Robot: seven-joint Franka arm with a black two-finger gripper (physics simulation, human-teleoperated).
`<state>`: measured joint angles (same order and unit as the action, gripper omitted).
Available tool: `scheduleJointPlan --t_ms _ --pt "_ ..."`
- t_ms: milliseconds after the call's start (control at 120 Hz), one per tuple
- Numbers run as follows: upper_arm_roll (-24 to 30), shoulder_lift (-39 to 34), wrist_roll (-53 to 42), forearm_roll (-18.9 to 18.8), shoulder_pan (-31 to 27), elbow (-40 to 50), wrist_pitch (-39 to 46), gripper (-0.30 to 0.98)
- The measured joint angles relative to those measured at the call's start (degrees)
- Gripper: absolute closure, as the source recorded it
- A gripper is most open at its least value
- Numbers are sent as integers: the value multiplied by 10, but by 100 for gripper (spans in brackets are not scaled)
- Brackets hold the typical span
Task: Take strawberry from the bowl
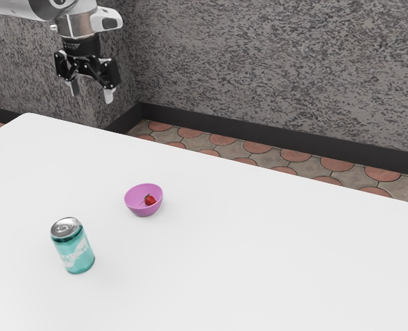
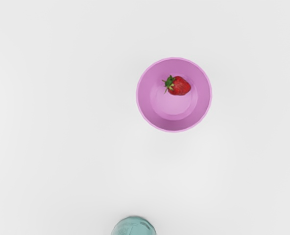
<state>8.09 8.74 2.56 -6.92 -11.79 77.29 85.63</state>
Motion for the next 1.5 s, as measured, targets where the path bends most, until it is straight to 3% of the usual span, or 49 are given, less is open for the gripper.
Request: scheduleJointPlan --t_ms 233,317,392,508,633,800,983,1275,1500 --pt "7 -6 4 -5 2 0 -1 0" --pt "24 -15 -55 -41 84 1 5 1" --pt "-7 -24 -150 -19 130 47 38 2" --pt "-50 -25 -290 2 96 167 134 4" --pt "-59 21 -428 13 86 187 205 5" --pt "-68 53 -571 24 44 269 324 23" --pt "-69 98 -692 25 19 289 414 32" --pt "-48 153 -851 -43 35 266 473 34" --pt "-46 170 -940 -61 40 267 487 42"
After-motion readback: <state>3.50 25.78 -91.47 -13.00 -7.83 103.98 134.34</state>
